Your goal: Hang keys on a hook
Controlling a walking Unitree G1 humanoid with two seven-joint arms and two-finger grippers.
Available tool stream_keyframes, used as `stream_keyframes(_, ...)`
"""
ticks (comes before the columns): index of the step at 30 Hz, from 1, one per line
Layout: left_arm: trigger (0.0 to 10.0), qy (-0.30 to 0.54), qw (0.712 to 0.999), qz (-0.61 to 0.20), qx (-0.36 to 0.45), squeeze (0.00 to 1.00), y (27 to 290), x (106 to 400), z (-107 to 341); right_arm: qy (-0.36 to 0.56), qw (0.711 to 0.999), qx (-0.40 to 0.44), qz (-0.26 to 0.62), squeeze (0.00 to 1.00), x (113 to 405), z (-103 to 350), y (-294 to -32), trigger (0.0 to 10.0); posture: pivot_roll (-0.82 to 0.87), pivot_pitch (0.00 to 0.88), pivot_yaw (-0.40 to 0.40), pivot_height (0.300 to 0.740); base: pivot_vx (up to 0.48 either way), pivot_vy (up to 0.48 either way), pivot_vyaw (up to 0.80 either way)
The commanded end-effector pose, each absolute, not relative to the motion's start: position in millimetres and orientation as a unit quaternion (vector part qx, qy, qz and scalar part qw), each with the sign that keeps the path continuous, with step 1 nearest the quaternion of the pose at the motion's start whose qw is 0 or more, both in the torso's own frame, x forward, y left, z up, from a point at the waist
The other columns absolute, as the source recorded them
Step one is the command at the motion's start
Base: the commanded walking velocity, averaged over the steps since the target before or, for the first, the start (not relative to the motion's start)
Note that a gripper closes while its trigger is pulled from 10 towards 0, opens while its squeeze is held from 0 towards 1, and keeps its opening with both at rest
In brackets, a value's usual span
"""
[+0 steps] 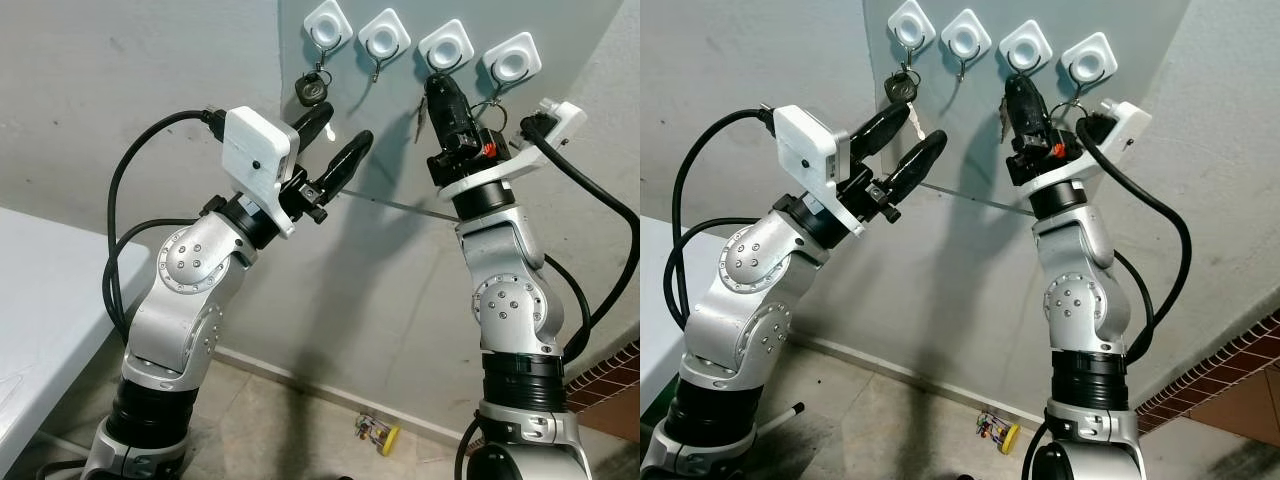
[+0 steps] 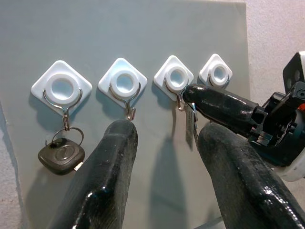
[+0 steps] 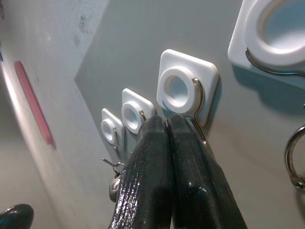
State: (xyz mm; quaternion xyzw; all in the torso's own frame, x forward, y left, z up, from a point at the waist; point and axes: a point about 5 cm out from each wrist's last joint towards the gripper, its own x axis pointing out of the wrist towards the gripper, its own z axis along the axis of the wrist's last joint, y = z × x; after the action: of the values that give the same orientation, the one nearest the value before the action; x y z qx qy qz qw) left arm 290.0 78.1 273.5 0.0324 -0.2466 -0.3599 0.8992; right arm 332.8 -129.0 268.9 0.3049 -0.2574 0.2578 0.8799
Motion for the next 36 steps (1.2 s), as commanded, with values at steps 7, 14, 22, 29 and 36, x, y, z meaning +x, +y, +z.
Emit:
stream_keyframes(7, 10.0, -0.258, 0.895, -0.362, 0.029, 0.00, 78, 288, 280, -0.253, 0.868, 0.346, 0.249, 0.00, 336, 269, -135, 10.0, 0.01, 0.107, -0.034, 0.740, 0.000, 0.000, 0.00)
stream_keyframes(14, 10.0, -0.259, 0.895, -0.361, 0.028, 0.00, 79, 288, 281, -0.246, 0.851, 0.399, 0.238, 0.00, 339, 270, -141, 10.0, 0.02, 0.110, -0.039, 0.740, 0.000, 0.000, 0.00)
stream_keyframes(22, 10.0, -0.260, 0.896, -0.358, 0.027, 0.00, 80, 288, 282, -0.232, 0.846, 0.429, 0.217, 0.00, 342, 265, -145, 10.0, 0.02, 0.111, -0.039, 0.740, 0.000, 0.000, 0.00)
stream_keyframes(29, 10.0, -0.260, 0.896, -0.358, 0.026, 0.00, 80, 287, 282, -0.223, 0.839, 0.444, 0.224, 0.00, 341, 264, -143, 10.0, 0.02, 0.111, -0.040, 0.740, 0.000, 0.000, 0.00)
stream_keyframes(36, 10.0, -0.260, 0.896, -0.359, 0.025, 0.00, 80, 287, 282, -0.216, 0.838, 0.445, 0.230, 0.00, 339, 261, -141, 10.0, 0.02, 0.107, -0.042, 0.740, 0.000, 0.000, 0.00)
